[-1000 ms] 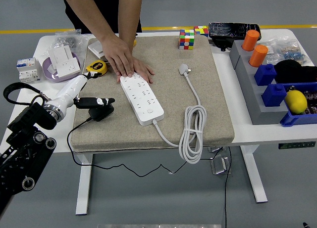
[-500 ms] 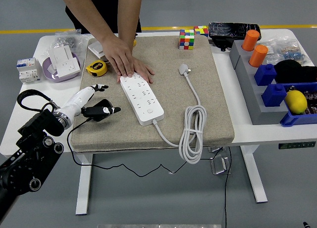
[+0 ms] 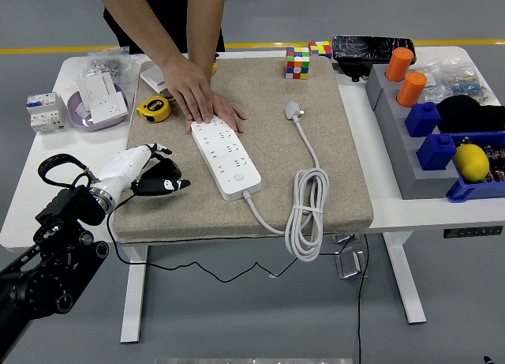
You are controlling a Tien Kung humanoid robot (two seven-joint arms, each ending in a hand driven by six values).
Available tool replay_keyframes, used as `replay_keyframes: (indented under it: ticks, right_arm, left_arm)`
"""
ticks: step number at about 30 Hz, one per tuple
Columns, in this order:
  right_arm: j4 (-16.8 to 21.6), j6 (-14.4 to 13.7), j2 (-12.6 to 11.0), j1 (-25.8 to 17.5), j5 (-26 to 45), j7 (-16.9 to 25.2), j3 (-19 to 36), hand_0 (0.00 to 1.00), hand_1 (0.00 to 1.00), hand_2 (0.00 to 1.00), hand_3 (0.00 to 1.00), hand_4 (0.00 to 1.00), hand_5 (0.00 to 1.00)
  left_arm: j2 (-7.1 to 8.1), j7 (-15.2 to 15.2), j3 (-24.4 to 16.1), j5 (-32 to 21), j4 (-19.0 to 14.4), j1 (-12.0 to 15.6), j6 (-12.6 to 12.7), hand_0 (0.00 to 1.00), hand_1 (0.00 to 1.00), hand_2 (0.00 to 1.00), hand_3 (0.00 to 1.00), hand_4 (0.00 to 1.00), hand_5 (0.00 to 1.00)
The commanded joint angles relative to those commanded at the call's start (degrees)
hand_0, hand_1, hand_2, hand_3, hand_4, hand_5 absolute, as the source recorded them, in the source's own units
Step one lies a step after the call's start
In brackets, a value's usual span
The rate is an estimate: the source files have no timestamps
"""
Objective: Pick up the plug,place it near the board,insert it into the board,press the button
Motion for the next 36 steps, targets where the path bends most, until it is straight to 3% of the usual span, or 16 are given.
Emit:
replay_keyframes:
  ticks: [12,28,29,34,35,36]
  right_arm:
    - [0.0,-0.1,0.0,0.2,0.2,0.1,0.2,0.895,0.825,0.787,0.803,0.998,0.998]
    - [0.0,0.0,0.0,0.4,0.3,0.2,0.3,0.895,0.825,0.786,0.803,0.998,0.998]
    - [0.0,0.0,0.0,0.4,0.3,0.2,0.3,0.894,0.825,0.787,0.803,0.998,0.998]
    - [0.0,0.0,0.0,0.4,0.3,0.2,0.4,0.894,0.825,0.787,0.803,0.998,0.998]
    - [0.0,0.0,0.0,0.4,0.3,0.2,0.4,0.894,0.825,0.787,0.802,0.998,0.998]
    - [0.0,0.0,0.0,0.4,0.3,0.2,0.4,0.894,0.825,0.787,0.802,0.998,0.998]
  left_arm:
    - [0.02,-1.4,0.3,3.7,3.0,-1.0,3.6,0.634,0.726,0.679,0.716,0.998,0.676]
    - [-0.08,-1.6,-0.4,5.1,4.3,-0.8,5.9,0.562,0.701,0.655,0.689,0.998,0.684]
    - [-0.09,-1.6,-0.5,5.1,4.3,-0.8,6.0,0.525,0.661,0.593,0.654,0.998,0.683]
    - [-0.15,-1.6,-0.6,5.1,4.5,-0.9,6.4,0.525,0.661,0.593,0.654,0.998,0.683]
    - [-0.17,-1.6,-0.6,5.1,4.6,-0.9,6.4,0.515,0.631,0.52,0.601,0.998,0.683]
    - [-0.18,-1.5,-0.6,5.1,4.6,-0.9,6.4,0.515,0.631,0.52,0.601,0.998,0.683]
